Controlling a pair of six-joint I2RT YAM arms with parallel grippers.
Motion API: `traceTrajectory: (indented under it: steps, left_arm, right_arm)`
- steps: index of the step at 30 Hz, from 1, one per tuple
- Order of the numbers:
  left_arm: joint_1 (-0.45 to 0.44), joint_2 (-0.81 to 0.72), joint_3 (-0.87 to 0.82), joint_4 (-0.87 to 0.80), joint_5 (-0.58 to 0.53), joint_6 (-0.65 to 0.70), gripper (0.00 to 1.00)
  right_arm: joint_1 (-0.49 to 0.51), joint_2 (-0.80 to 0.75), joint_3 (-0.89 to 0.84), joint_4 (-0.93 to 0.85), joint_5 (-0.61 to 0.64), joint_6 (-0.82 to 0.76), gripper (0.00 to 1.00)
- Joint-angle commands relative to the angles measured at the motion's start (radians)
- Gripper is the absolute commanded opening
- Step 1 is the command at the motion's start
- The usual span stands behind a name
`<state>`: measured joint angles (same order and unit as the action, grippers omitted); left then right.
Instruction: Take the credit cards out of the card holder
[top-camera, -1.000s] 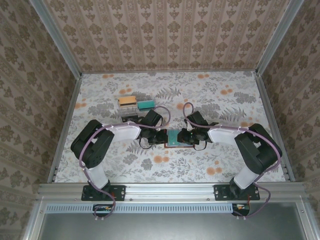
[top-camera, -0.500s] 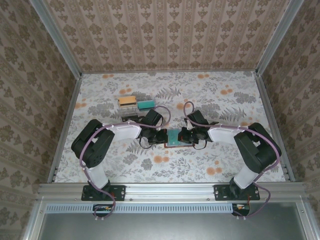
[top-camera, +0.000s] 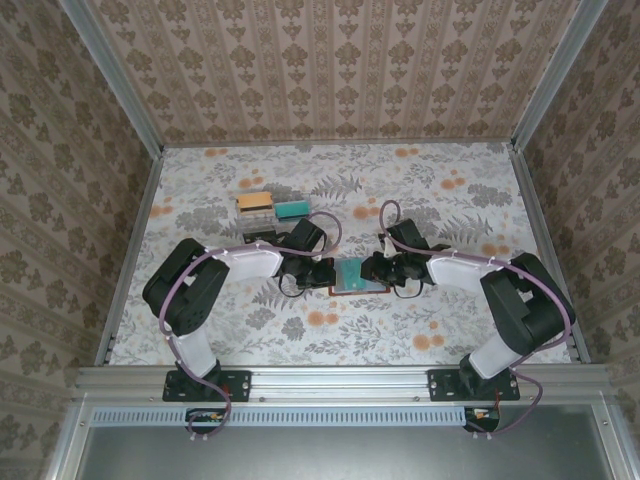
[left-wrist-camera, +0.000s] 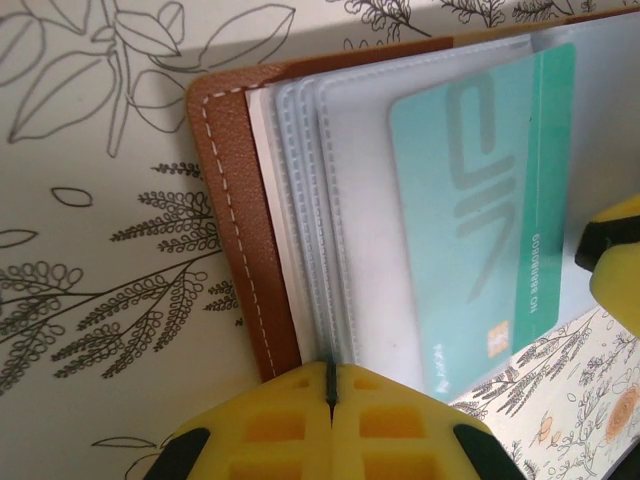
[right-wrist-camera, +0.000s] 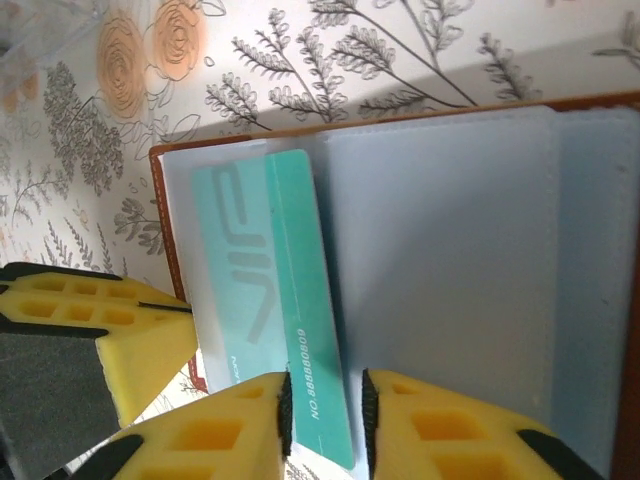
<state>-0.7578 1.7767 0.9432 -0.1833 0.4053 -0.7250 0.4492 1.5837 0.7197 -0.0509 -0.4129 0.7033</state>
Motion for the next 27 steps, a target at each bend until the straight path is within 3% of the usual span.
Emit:
traceTrajectory:
  steps: [1, 9, 14, 16, 27]
  left_arm:
    - [0.003, 0.019, 0.011, -0.035, 0.01, 0.024, 0.0]
    - [0.002, 0.019, 0.01, -0.03, 0.02, 0.024, 0.0]
    - [0.002, 0.012, 0.001, -0.028, 0.015, 0.021, 0.0]
    - [0.002, 0.01, -0.002, -0.028, 0.013, 0.02, 0.0]
    - [0.005, 0.004, -0.004, -0.03, 0.012, 0.023, 0.0]
  right_arm:
    - [0.0, 0.038, 0.004, 0.042, -0.039, 0.0, 0.29]
    - [0.002, 0.098, 0.015, 0.121, -0.072, 0.033, 0.25]
    - [0.0, 0.084, -0.003, 0.109, -0.057, 0.029, 0.07]
    - [-0.006, 0.064, -0.024, 0.099, -0.042, 0.026, 0.04]
    - [-0.103, -0.096, -0.14, 0.049, -0.041, -0.013, 0.02]
